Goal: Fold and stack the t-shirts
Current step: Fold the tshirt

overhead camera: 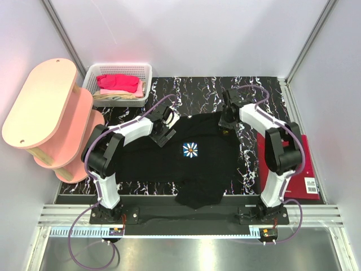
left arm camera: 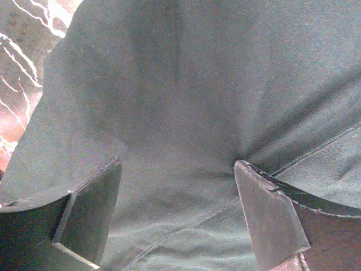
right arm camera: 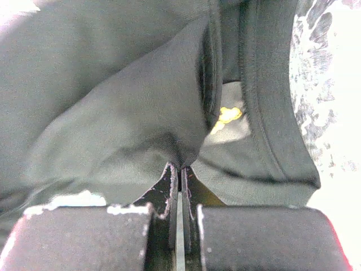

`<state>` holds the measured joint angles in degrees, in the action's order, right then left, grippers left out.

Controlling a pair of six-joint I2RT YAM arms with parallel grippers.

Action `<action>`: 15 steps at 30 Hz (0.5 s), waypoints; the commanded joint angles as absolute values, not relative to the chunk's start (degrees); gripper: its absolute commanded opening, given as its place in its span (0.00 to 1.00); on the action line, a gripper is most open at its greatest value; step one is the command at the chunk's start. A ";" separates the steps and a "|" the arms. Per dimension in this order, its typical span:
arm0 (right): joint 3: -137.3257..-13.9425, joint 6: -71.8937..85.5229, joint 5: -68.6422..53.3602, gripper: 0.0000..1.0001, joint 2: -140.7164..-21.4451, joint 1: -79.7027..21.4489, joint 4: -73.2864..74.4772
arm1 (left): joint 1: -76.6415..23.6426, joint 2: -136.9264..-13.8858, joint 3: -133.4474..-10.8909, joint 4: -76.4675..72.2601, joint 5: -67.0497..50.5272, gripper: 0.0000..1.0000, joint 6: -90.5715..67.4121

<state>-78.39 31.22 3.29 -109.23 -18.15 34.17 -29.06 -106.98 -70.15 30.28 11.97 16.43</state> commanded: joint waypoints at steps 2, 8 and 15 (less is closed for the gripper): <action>-83.32 31.99 0.79 0.00 -97.92 -18.11 37.00 | -28.83 -107.32 -68.82 34.72 10.28 0.86 15.73; -79.99 34.45 -2.63 0.00 -90.63 -18.19 39.20 | -28.74 -106.96 -68.91 34.80 10.28 0.86 15.65; -70.60 35.94 -6.15 0.00 -86.05 -18.28 39.11 | -28.74 -106.61 -68.82 34.80 10.37 0.86 15.56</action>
<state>-75.22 34.46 -3.44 -89.14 -18.35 37.63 -29.06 -106.87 -70.15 30.39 11.90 16.03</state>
